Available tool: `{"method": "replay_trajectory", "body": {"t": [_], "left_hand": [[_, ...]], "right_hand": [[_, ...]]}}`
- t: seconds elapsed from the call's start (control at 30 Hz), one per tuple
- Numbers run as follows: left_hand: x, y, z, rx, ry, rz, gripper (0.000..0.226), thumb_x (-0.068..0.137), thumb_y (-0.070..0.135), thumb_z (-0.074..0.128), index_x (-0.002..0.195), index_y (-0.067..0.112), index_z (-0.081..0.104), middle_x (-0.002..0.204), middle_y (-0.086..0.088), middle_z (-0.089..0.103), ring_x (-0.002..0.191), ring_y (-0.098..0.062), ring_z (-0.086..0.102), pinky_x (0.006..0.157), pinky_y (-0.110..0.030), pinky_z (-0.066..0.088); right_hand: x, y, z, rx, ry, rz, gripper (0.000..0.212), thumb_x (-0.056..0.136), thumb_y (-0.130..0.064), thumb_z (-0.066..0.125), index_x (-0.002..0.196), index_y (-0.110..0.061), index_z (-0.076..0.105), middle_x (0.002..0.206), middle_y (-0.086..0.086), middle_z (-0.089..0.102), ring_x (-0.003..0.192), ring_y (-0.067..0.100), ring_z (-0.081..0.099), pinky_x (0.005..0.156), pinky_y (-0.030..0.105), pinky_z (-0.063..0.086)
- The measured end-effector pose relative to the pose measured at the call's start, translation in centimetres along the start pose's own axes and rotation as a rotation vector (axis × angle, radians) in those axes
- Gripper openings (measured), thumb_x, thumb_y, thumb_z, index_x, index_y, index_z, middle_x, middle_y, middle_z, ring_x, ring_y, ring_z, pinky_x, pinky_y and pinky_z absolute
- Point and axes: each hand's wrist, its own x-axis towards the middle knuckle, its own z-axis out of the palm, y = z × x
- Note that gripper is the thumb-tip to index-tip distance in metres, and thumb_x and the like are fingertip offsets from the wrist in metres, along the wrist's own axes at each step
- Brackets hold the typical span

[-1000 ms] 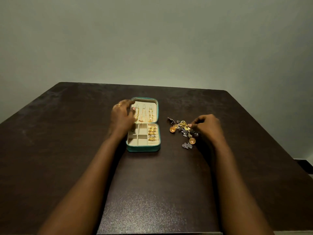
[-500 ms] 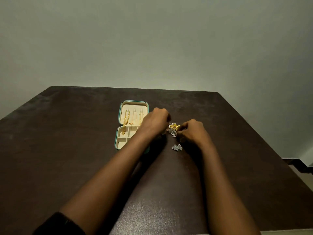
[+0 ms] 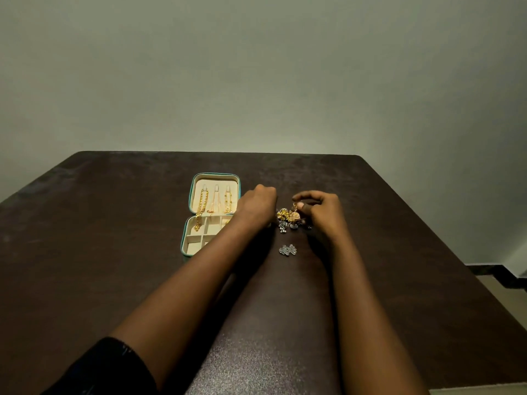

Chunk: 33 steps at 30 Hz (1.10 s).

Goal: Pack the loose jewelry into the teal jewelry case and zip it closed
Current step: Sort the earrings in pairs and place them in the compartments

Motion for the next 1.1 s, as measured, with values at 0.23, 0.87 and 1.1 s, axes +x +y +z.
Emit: {"method": "replay_trajectory", "body": {"t": [0.23, 0.87, 1.1], "left_hand": [[-0.4, 0.0, 0.0, 0.003, -0.016, -0.017, 0.026, 0.085, 0.012, 0.062, 0.109, 0.003, 0.062, 0.11, -0.02, 0.06, 0.1, -0.038, 0.061, 0.078, -0.039, 0.049], [-0.1, -1.9, -0.1, -0.538, 0.215, -0.133, 0.007, 0.083, 0.008, 0.067, 0.087, 0.011, 0.072, 0.095, -0.012, 0.072, 0.091, -0.026, 0.067, 0.084, -0.037, 0.055], [-0.9, -2.1, -0.3, -0.616, 0.28, -0.111, 0.008, 0.082, 0.01, 0.07, 0.089, 0.01, 0.074, 0.084, -0.009, 0.073, 0.065, -0.011, 0.064, 0.07, -0.026, 0.055]], "right_hand": [[-0.2, -0.1, -0.2, 0.411, 0.047, 0.072, 0.021, 0.083, 0.012, 0.056, 0.082, -0.004, 0.07, 0.064, 0.001, 0.065, 0.056, 0.008, 0.057, 0.051, 0.017, 0.049], [-0.2, -0.2, -0.1, 0.628, 0.037, 0.108, 0.025, 0.081, 0.004, 0.058, 0.071, -0.018, 0.066, 0.058, -0.011, 0.068, 0.066, 0.008, 0.056, 0.06, 0.024, 0.033], [-0.3, -0.4, 0.1, 0.62, 0.03, 0.088, 0.025, 0.08, 0.007, 0.056, 0.071, -0.015, 0.066, 0.058, -0.008, 0.068, 0.067, 0.011, 0.058, 0.058, 0.022, 0.035]]}}
